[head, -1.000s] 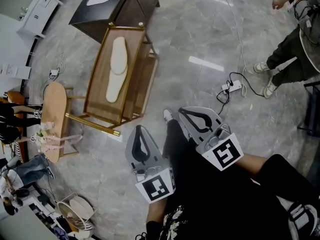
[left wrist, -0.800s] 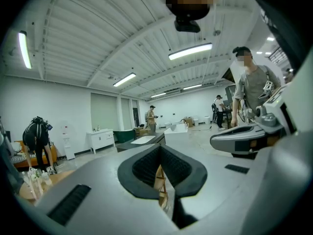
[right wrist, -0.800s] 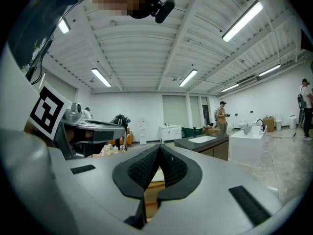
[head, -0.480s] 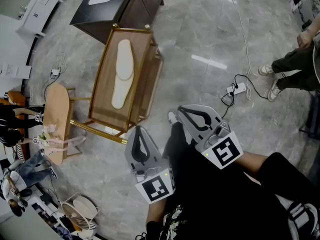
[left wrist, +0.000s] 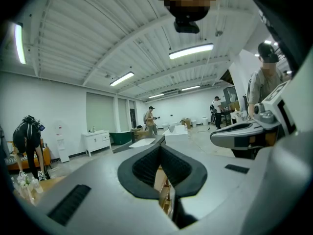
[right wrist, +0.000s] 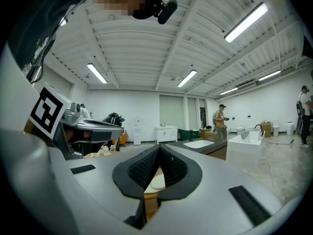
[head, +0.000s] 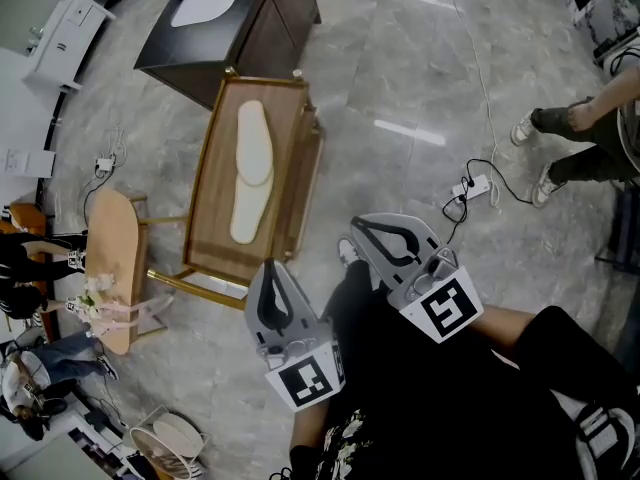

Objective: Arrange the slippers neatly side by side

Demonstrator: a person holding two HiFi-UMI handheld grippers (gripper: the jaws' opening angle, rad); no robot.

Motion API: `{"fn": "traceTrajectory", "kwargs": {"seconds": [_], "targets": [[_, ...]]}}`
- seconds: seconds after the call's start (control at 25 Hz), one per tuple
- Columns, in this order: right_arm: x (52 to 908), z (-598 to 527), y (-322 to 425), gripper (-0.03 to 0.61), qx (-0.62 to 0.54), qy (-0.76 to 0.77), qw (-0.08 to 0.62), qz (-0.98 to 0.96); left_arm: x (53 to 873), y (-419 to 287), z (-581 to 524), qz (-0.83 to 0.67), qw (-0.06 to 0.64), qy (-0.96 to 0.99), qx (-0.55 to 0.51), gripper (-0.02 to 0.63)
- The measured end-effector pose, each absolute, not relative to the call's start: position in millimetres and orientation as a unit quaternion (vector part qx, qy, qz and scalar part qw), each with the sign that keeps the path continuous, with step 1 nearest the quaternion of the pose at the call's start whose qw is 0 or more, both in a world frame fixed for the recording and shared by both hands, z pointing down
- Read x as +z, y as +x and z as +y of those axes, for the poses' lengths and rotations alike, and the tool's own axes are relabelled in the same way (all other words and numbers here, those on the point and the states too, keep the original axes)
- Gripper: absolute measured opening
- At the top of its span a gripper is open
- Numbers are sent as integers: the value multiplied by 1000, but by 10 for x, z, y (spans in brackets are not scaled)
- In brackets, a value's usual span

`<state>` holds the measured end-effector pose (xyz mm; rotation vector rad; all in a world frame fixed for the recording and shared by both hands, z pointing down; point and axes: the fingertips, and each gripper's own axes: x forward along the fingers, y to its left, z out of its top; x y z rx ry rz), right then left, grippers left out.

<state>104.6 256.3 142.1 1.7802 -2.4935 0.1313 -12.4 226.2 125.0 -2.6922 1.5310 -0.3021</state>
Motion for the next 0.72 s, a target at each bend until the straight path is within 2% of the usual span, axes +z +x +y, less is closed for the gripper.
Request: {"fn": "traceTrajectory", "kwargs": {"seconds": [0.72], "targets": [[1358, 1975, 796, -2, 13, 601, 72, -796, 1287, -322, 1560, 458, 20, -887, -59, 3]]}}
